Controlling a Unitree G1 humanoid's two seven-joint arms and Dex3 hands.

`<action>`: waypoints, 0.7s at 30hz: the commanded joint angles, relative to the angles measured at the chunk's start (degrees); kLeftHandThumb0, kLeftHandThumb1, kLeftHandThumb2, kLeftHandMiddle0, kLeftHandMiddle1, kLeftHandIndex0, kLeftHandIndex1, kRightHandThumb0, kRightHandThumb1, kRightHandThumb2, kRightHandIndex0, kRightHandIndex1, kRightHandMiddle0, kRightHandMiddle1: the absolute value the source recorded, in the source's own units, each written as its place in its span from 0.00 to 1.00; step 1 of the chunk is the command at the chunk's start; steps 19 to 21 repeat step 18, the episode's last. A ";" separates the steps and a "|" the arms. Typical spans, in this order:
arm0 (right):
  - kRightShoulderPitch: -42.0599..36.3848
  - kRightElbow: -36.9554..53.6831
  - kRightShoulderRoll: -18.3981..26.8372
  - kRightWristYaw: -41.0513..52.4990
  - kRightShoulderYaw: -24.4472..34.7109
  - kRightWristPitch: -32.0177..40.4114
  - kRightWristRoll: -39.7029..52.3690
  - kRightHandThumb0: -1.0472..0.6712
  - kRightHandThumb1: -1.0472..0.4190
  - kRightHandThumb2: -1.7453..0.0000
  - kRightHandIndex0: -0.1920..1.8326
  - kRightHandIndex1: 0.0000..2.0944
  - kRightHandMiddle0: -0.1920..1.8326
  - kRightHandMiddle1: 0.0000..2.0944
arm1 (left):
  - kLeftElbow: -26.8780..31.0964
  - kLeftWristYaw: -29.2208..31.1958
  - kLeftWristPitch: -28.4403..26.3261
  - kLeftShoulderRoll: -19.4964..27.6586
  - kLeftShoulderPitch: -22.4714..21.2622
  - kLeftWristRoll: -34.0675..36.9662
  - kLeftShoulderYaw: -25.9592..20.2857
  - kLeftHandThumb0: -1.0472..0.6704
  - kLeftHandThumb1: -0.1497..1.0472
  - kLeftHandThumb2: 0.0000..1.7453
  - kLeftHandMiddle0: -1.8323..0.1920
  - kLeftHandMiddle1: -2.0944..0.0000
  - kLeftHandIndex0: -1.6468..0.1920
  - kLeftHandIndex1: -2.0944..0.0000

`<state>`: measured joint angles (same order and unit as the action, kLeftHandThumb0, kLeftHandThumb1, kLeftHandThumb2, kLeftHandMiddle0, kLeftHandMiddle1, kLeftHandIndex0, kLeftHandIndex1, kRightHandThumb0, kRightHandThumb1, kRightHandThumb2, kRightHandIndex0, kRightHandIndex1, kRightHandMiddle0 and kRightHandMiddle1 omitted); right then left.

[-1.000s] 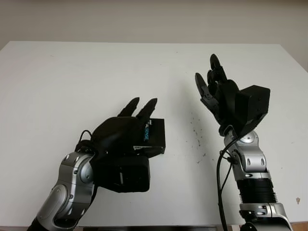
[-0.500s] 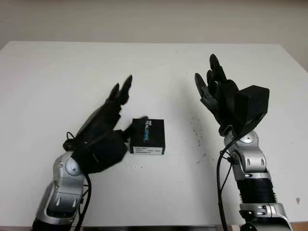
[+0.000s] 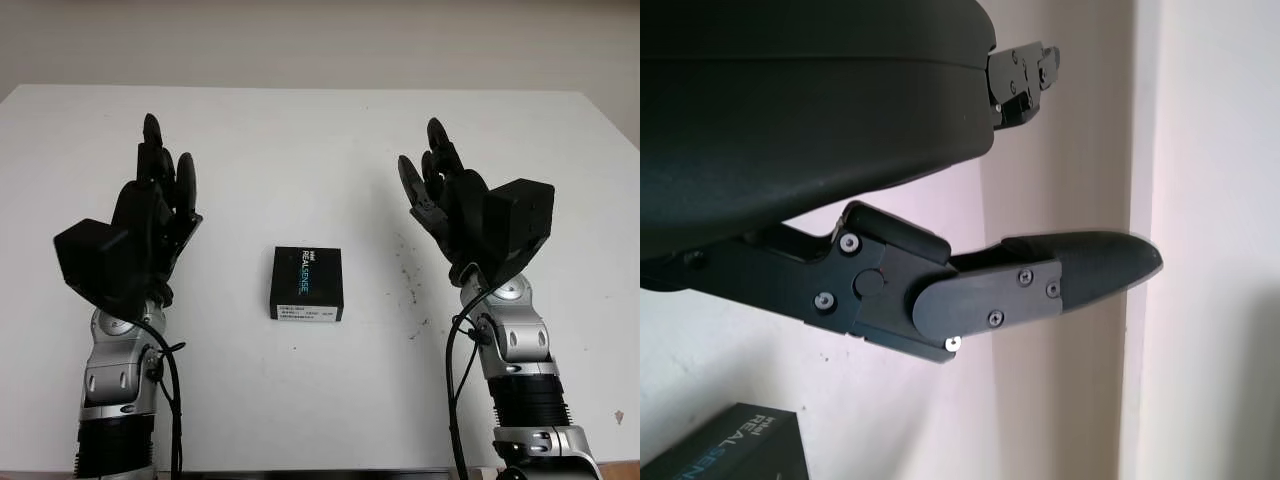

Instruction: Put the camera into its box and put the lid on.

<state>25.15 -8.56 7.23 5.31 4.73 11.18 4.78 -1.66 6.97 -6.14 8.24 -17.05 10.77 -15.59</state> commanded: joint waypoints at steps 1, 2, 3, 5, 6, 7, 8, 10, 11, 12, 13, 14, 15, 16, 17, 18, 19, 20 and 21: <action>-0.45 0.27 -0.17 0.02 -0.46 -0.29 -0.26 0.27 0.00 0.76 0.01 0.02 0.04 0.02 | -1.58 0.78 0.12 0.18 -1.46 2.13 -0.83 0.15 1.00 0.35 1.00 1.00 1.00 1.00; -0.58 -0.14 -0.23 0.01 -0.57 -0.67 -0.46 0.28 0.00 0.75 0.02 0.02 0.04 0.02 | -2.21 0.89 0.19 0.12 -1.62 3.05 -1.10 0.15 1.00 0.36 1.00 1.00 1.00 1.00; -0.71 -0.57 -0.30 0.01 -0.65 -1.08 -0.59 0.28 0.00 0.75 0.02 0.03 0.04 0.03 | -2.70 0.83 0.25 0.01 -1.74 3.82 -1.32 0.16 1.00 0.36 1.00 1.00 1.00 1.00; -0.84 -1.58 -0.39 0.25 -0.73 -2.36 -0.69 0.28 0.00 0.75 0.02 0.03 0.04 0.03 | -3.31 0.76 0.48 -0.05 -1.82 4.85 -1.46 0.15 1.00 0.36 1.00 1.00 1.00 1.00; -0.84 -2.19 -0.45 0.22 -0.82 -2.89 -0.85 0.28 0.00 0.75 0.02 0.03 0.04 0.03 | -3.53 0.75 0.57 -0.07 -1.80 5.20 -1.46 0.15 1.00 0.36 1.00 1.00 1.00 1.00; -0.81 -2.67 -0.47 0.18 -0.88 -3.29 -0.96 0.27 0.00 0.75 0.02 0.03 0.04 0.03 | -3.69 0.71 0.65 -0.04 -1.78 5.45 -1.40 0.15 1.00 0.36 1.00 1.00 1.00 1.00; -0.78 -3.09 -0.60 0.06 -0.88 -3.50 -0.95 0.27 0.00 0.75 0.02 0.03 0.05 0.03 | -3.80 0.75 0.81 -0.13 -1.69 5.75 -1.32 0.15 1.00 0.36 1.00 1.00 1.00 1.00; -0.71 -3.55 -0.77 -0.20 -0.88 -3.65 -0.96 0.27 0.00 0.76 0.02 0.03 0.05 0.03 | -3.88 0.87 1.09 -0.23 -1.43 6.17 -1.09 0.16 1.00 0.36 1.00 1.00 1.00 1.00; -0.67 -3.63 -0.81 -0.30 -0.90 -3.64 -0.98 0.27 0.00 0.76 0.02 0.03 0.05 0.03 | -3.84 0.85 1.19 -0.28 -1.26 6.23 -0.94 0.16 1.00 0.37 1.00 1.00 1.00 1.00; -0.63 -3.69 -0.84 -0.38 -0.91 -3.66 -1.03 0.27 0.00 0.76 0.03 0.03 0.05 0.03 | -3.78 0.81 1.27 -0.31 -1.08 6.22 -0.81 0.16 1.00 0.37 1.00 1.00 1.00 1.00; -0.60 -3.73 -0.86 -0.43 -0.92 -3.68 -1.06 0.27 0.00 0.76 0.03 0.03 0.05 0.03 | -3.75 0.77 1.33 -0.32 -0.98 6.21 -0.72 0.16 1.00 0.37 1.00 1.00 1.00 1.00; -0.56 -3.75 -0.85 -0.55 -0.95 -3.65 -1.20 0.27 0.00 0.76 0.03 0.03 0.05 0.03 | -3.64 1.04 1.37 -0.36 -0.73 6.40 -0.62 0.16 1.00 0.38 1.00 1.00 1.00 1.00; -0.52 -3.76 -0.84 -0.64 -0.96 -3.61 -1.32 0.27 0.00 0.76 0.03 0.03 0.05 0.03 | -3.57 1.24 1.38 -0.36 -0.59 6.56 -0.55 0.16 1.00 0.38 1.00 1.00 1.00 1.00; -0.48 -3.67 -0.88 -0.66 -0.90 -3.48 -1.28 0.27 0.00 0.76 0.03 0.03 0.05 0.03 | -3.42 1.56 1.39 -0.43 -0.39 6.90 -0.51 0.16 1.00 0.38 1.00 1.00 1.00 1.00; -0.47 -3.57 -0.89 -0.61 -0.85 -3.41 -1.21 0.27 0.00 0.76 0.03 0.03 0.05 0.03 | -3.26 1.71 1.35 -0.54 -0.26 7.15 -0.47 0.16 1.00 0.37 1.00 1.00 1.00 1.00; -0.49 -3.44 -0.88 -0.60 -0.84 -3.38 -1.23 0.27 0.00 0.76 0.03 0.03 0.05 0.03 | -2.95 1.65 1.19 -0.71 -0.15 7.38 -0.44 0.16 1.00 0.37 1.00 1.00 1.00 1.00; -0.49 -3.44 -0.88 -0.60 -0.84 -3.38 -1.23 0.27 0.00 0.76 0.03 0.03 0.05 0.03 | -2.95 1.65 1.19 -0.71 -0.15 7.38 -0.44 0.16 1.00 0.37 1.00 1.00 1.00 1.00; -0.49 -3.44 -0.88 -0.60 -0.84 -3.38 -1.23 0.27 0.00 0.76 0.03 0.03 0.05 0.03 | -2.95 1.65 1.19 -0.71 -0.15 7.38 -0.44 0.16 1.00 0.37 1.00 1.00 1.00 1.00; -0.49 -3.44 -0.88 -0.60 -0.84 -3.38 -1.23 0.27 0.00 0.76 0.03 0.03 0.05 0.03 | -2.95 1.65 1.19 -0.71 -0.15 7.38 -0.44 0.16 1.00 0.37 1.00 1.00 1.00 1.00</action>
